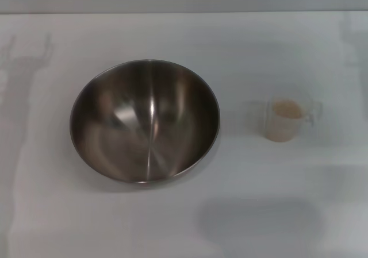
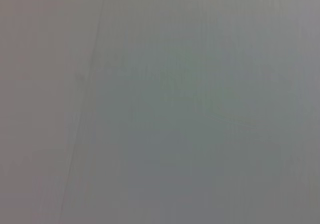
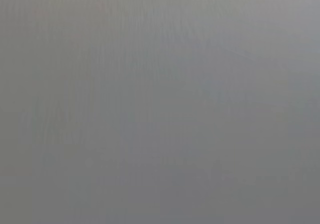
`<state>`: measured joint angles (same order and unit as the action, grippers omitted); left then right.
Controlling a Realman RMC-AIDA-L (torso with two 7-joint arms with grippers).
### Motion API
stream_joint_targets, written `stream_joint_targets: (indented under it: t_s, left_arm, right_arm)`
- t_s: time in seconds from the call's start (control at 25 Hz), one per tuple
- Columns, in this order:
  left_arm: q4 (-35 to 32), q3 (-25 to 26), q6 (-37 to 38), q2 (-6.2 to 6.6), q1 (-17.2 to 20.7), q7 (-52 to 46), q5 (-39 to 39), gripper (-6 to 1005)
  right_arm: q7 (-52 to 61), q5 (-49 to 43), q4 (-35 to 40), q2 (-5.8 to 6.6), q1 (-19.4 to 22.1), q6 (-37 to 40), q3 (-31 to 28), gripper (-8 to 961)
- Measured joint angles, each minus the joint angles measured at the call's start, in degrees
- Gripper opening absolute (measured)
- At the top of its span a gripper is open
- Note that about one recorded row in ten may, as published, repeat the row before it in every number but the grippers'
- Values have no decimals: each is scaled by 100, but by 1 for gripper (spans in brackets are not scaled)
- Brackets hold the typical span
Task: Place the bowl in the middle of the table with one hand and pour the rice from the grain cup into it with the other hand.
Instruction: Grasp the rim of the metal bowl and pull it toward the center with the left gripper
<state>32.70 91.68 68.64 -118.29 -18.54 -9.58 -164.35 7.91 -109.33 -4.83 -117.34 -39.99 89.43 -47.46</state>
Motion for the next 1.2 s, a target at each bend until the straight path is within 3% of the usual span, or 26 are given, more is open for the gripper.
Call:
stream_joint_targets:
  t_s: [0.44,0.6,0.92,0.96,1.0,1.08,1.12,1.16,1.2]
  left_arm:
    - [48,25,-51,-1,-28,-1,0,814]
    - [583,193,-815,2,-22,-11,3,814]
    - [3941,1153,-6997,88,-44,11,-33,813]
    - [3941,1153,-6997,88,-44,11,-33,813]
    - [4904,1299,-8817,113,-43,154,-14,813]
    - [5416,1373,-9778,117,-41,336,0,813]
    - [5880,1464,-10641,107,-34,601,62,813]
    - [5880,1464,-10641,107,-34,601,62,813]
    - [6374,1662,-11634,71,-18,1019,332,813]
  right_arm:
    - [0,0,0,0,-25,-23,0,628]
    - [0,0,0,6,-39,-29,0,629]
    - [0,0,0,5,-10,8,-1,627]
    - [0,0,0,5,-10,8,-1,627]
    - [0,-1,0,5,-9,8,-1,627]
    - [0,-1,-1,3,-9,3,0,627]
    - [0,-1,3,6,-9,-19,0,627]
    - [0,-1,3,6,-9,-19,0,627]
    - [0,-1,4,9,-9,-23,0,627]
